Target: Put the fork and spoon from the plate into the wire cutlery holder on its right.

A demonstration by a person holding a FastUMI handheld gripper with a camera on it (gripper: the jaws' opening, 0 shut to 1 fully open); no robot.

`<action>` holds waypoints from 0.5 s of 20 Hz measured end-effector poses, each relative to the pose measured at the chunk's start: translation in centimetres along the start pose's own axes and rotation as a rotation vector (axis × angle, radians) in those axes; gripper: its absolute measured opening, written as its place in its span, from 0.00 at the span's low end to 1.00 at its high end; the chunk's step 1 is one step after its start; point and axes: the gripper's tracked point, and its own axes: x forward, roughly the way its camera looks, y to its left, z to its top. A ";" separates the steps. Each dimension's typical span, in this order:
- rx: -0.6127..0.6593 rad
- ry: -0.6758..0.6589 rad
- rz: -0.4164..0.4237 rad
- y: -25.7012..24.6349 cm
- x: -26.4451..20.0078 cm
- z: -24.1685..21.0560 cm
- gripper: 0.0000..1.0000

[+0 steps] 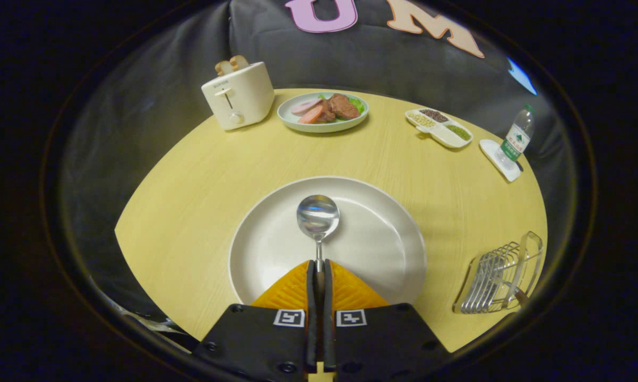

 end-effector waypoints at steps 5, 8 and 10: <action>0.021 -0.006 -0.006 -1.0 -1.2 0.2 0.08; 0.018 -0.019 -0.013 -1.8 -2.2 0.5 0.08; 0.020 -0.028 -0.022 -2.5 -2.9 0.7 0.08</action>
